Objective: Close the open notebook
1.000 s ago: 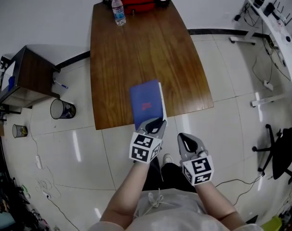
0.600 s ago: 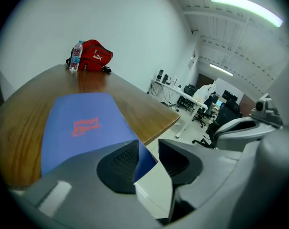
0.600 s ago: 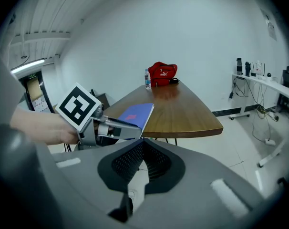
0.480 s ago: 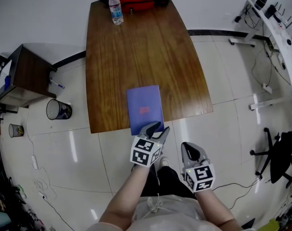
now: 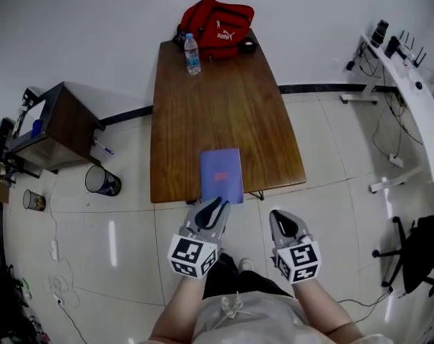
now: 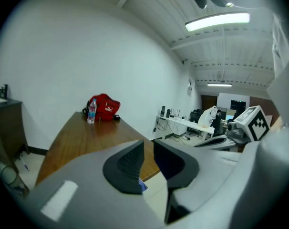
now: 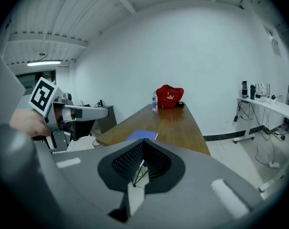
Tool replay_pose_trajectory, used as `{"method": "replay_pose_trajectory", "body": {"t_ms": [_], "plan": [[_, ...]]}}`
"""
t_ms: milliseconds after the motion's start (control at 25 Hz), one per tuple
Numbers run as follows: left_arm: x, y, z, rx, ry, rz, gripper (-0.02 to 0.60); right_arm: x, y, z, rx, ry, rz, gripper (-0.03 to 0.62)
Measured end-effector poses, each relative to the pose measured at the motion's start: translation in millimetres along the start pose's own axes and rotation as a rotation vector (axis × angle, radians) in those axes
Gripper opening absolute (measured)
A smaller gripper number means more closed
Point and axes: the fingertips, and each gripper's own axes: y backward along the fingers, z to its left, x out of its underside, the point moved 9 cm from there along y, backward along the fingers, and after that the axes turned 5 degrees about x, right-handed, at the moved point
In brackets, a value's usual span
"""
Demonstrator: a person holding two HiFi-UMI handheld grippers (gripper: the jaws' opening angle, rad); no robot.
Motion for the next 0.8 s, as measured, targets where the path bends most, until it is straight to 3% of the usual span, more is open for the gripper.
{"method": "replay_pose_trajectory", "body": {"t_ms": [80, 240, 440, 600, 800], "plan": [[-16, 23, -9, -0.047, -0.048, -0.057, 0.006, -7, 9, 5, -0.019, 0.007, -0.017, 0.007], [-34, 55, -15, -0.102, -0.087, -0.094, 0.006, -16, 19, 12, -0.042, 0.017, -0.025, 0.006], [-48, 74, -27, -0.073, -0.099, -0.104, 0.006, -20, 26, 20, -0.055, 0.045, -0.044, 0.006], [-45, 95, -37, -0.058, -0.118, -0.101, 0.006, -16, 39, 37, -0.059, 0.061, -0.051, 0.006], [-28, 149, -47, -0.089, -0.084, -0.13, 0.006, -1, 65, 70, -0.061, 0.088, -0.042, 0.006]]}}
